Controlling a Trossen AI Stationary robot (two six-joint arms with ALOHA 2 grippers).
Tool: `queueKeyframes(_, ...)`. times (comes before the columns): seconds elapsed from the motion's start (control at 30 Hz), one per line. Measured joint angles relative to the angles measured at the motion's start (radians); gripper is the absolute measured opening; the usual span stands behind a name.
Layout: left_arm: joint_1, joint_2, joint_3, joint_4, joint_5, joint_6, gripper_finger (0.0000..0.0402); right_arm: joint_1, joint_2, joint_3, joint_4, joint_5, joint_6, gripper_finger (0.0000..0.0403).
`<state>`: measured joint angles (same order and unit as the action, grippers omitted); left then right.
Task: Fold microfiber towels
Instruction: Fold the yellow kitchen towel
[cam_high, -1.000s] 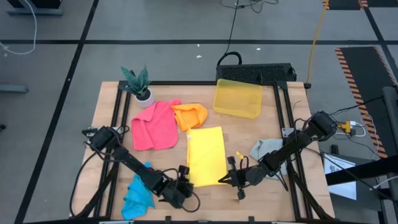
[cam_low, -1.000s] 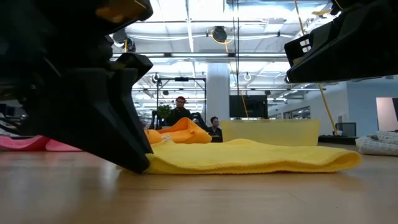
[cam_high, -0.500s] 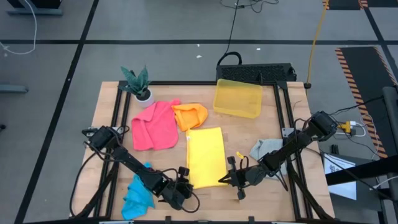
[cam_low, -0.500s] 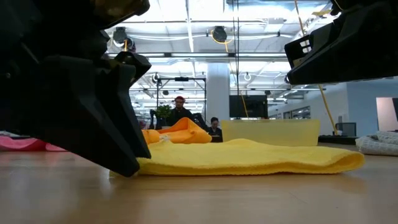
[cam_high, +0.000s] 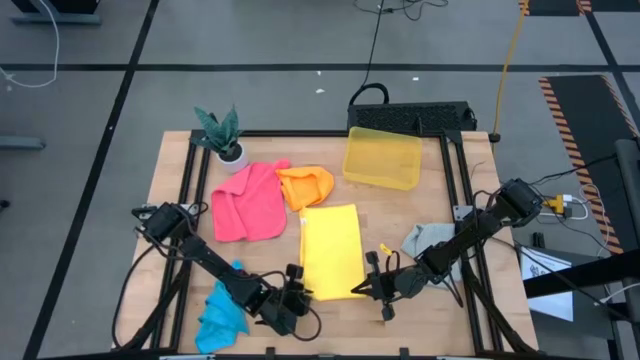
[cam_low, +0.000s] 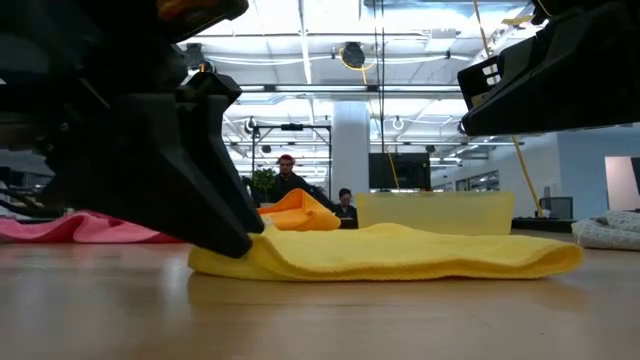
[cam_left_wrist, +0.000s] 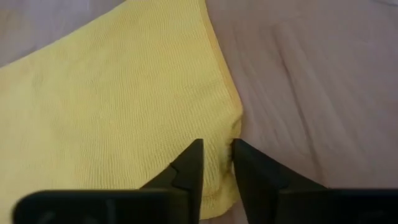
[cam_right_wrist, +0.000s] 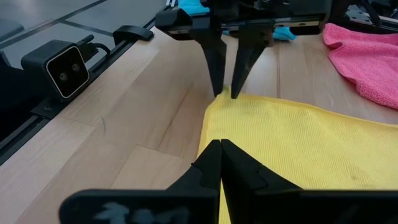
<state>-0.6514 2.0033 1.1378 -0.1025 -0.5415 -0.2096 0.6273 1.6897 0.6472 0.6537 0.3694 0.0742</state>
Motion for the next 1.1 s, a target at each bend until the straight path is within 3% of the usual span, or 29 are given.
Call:
queueKeyframes(0.23, -0.011, 0.000, 0.000, 0.001, 0.015, 0.014, 0.0007, 0.000, 0.000, 0.000, 0.000, 0.000, 0.000, 0.0000)
queueKeyframes(0.6, -0.010, 0.000, 0.000, 0.002, 0.071, -0.040, 0.0060, 0.000, 0.000, 0.000, 0.000, 0.000, 0.000, 0.0000)
queueKeyframes(0.97, -0.005, 0.000, 0.000, 0.031, 0.118, -0.034, 0.0063, 0.000, 0.000, 0.000, 0.000, 0.000, 0.000, 0.0000)
queueKeyframes(1.1, -0.005, 0.012, 0.001, 0.094, 0.114, 0.035, 0.0063, 0.000, 0.000, 0.000, 0.000, 0.000, 0.000, 0.0000)
